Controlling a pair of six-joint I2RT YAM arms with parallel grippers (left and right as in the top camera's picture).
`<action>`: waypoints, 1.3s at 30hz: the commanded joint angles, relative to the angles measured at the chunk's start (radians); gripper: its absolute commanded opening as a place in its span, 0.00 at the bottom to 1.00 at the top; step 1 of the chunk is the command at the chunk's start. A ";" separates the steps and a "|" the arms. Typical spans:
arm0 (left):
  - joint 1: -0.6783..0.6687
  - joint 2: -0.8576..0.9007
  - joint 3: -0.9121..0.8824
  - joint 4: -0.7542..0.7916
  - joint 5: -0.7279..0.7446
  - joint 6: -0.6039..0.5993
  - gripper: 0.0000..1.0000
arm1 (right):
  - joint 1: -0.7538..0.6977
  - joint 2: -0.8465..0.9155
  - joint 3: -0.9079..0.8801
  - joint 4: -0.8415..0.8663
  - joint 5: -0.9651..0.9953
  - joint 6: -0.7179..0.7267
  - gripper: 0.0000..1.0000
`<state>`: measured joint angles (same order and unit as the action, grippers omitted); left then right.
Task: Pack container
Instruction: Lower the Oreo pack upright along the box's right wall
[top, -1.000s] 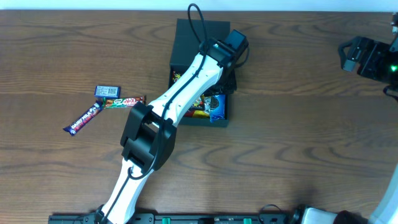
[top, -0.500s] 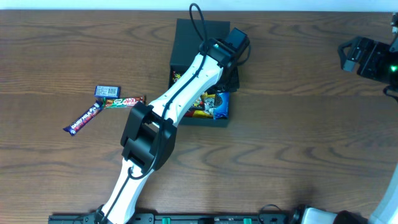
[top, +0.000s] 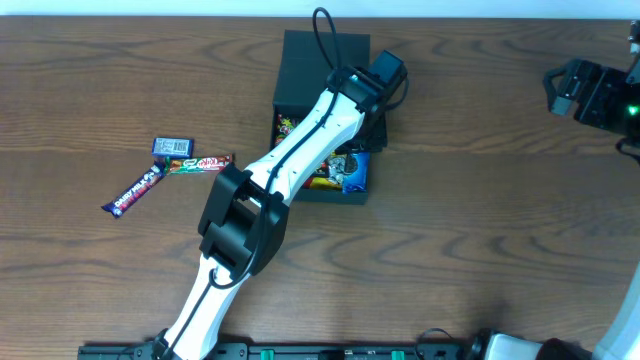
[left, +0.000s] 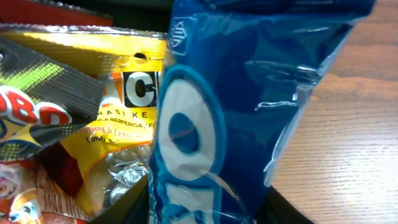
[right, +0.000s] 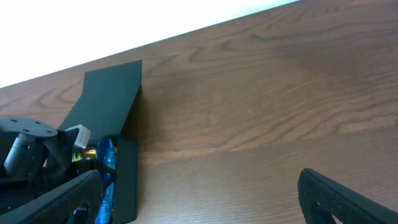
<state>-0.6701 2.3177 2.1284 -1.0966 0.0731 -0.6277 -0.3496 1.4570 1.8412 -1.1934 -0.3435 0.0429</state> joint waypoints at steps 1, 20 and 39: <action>-0.004 0.018 -0.002 -0.010 -0.017 0.003 0.77 | -0.010 -0.017 0.011 -0.004 -0.005 -0.014 0.99; 0.081 -0.066 0.162 -0.298 -0.135 0.187 0.06 | -0.010 -0.017 0.011 -0.008 -0.005 -0.015 0.37; -0.053 -0.174 -0.124 -0.304 -0.015 0.374 0.06 | -0.010 -0.015 0.011 -0.008 -0.004 -0.034 0.38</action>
<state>-0.7162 2.2070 2.0750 -1.4158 0.0467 -0.2993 -0.3500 1.4570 1.8412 -1.2034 -0.3435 0.0315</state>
